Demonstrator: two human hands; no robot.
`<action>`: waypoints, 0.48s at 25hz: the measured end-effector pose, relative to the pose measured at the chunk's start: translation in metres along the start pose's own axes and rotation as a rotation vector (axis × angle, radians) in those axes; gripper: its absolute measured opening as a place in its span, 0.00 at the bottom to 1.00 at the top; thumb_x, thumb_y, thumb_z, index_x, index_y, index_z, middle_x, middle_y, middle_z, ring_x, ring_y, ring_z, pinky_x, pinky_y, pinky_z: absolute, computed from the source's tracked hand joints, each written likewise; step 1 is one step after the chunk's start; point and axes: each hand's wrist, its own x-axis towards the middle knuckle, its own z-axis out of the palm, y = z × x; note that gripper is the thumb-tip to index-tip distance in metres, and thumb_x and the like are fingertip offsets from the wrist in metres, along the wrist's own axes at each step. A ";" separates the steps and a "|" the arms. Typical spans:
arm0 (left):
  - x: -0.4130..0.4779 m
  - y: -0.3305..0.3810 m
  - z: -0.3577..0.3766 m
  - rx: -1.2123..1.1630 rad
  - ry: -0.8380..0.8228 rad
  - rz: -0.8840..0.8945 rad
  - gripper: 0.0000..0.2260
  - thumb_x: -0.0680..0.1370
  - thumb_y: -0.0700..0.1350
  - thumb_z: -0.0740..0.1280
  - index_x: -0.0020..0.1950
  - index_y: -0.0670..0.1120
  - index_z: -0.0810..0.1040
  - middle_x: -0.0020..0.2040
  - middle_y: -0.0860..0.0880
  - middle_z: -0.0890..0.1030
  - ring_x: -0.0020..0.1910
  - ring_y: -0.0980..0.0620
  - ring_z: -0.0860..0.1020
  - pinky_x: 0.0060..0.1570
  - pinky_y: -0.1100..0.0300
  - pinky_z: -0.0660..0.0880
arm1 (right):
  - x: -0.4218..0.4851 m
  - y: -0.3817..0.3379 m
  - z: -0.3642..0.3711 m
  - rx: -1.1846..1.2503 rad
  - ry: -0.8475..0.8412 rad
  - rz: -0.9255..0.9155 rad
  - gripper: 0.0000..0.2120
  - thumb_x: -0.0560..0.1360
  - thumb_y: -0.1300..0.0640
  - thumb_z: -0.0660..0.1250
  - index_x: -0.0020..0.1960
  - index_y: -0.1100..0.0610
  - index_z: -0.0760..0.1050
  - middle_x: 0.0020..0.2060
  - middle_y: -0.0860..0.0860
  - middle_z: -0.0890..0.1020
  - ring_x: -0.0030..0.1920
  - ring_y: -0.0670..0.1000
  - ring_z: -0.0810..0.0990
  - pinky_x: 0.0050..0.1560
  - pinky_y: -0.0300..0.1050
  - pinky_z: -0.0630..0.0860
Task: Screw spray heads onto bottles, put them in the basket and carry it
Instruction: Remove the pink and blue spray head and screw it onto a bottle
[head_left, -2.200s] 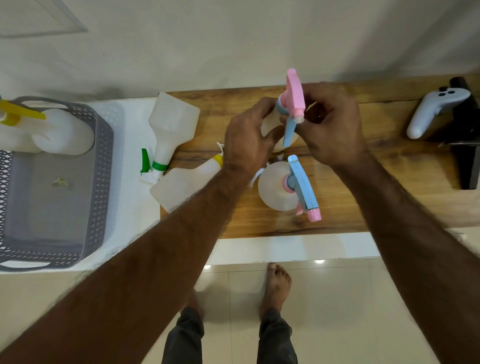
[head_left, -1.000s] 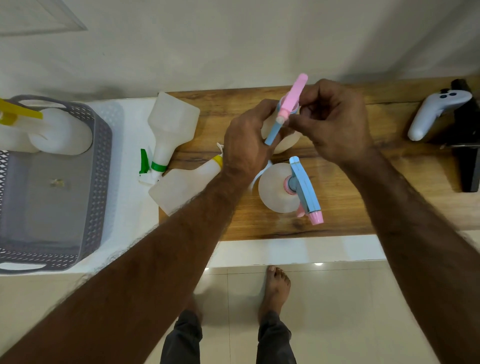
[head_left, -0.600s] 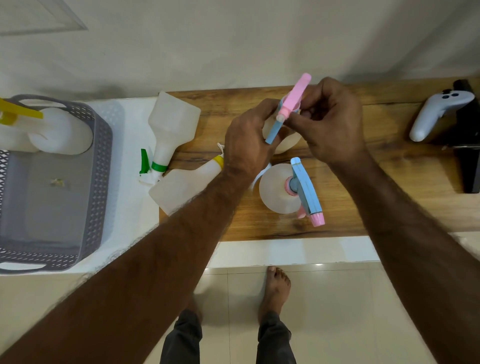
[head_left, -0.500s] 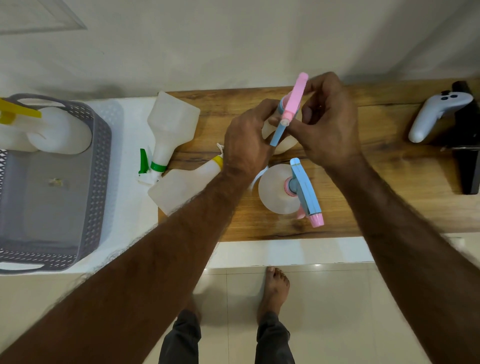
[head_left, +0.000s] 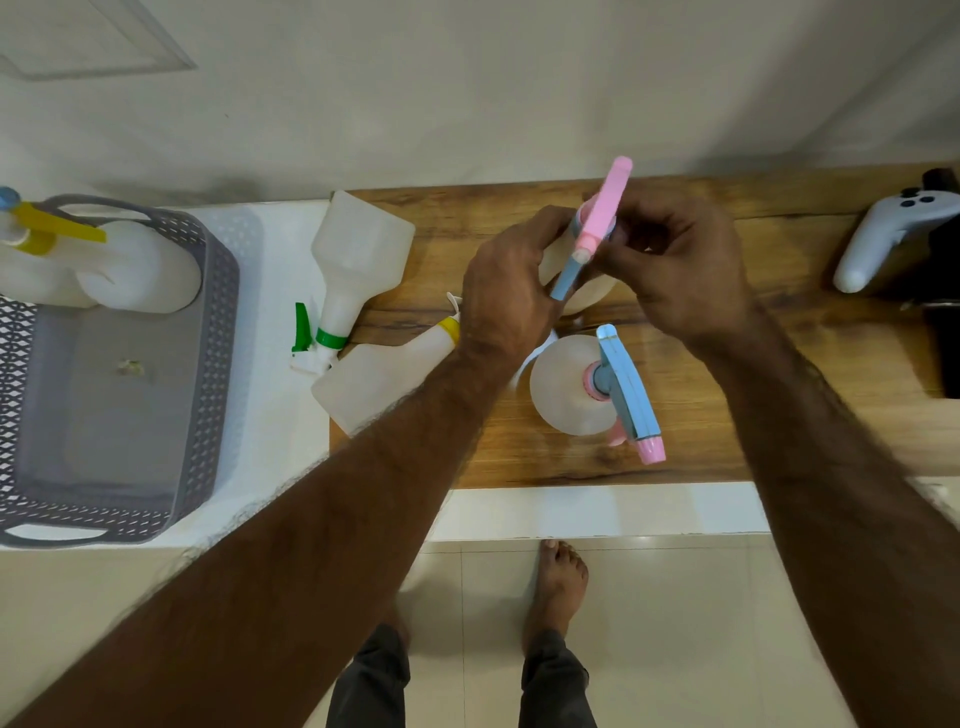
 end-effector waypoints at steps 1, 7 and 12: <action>-0.001 0.001 0.000 -0.026 0.018 -0.001 0.19 0.76 0.45 0.76 0.66 0.44 0.80 0.52 0.47 0.87 0.50 0.47 0.84 0.49 0.47 0.83 | 0.000 -0.001 0.003 -0.005 0.046 0.019 0.15 0.73 0.55 0.76 0.55 0.62 0.82 0.42 0.62 0.84 0.42 0.64 0.82 0.42 0.63 0.81; -0.002 0.006 -0.001 -0.020 0.058 -0.026 0.19 0.75 0.44 0.77 0.66 0.43 0.80 0.52 0.45 0.87 0.50 0.47 0.84 0.49 0.49 0.84 | -0.005 -0.007 0.003 -0.100 0.077 0.028 0.18 0.73 0.53 0.77 0.60 0.58 0.80 0.37 0.57 0.81 0.34 0.56 0.77 0.35 0.51 0.79; -0.007 0.012 -0.003 -0.092 0.100 -0.064 0.18 0.73 0.44 0.79 0.60 0.42 0.83 0.45 0.46 0.86 0.40 0.53 0.79 0.40 0.59 0.76 | -0.004 -0.016 0.001 -0.145 0.100 -0.021 0.11 0.73 0.55 0.77 0.52 0.59 0.84 0.38 0.59 0.83 0.36 0.61 0.80 0.37 0.59 0.78</action>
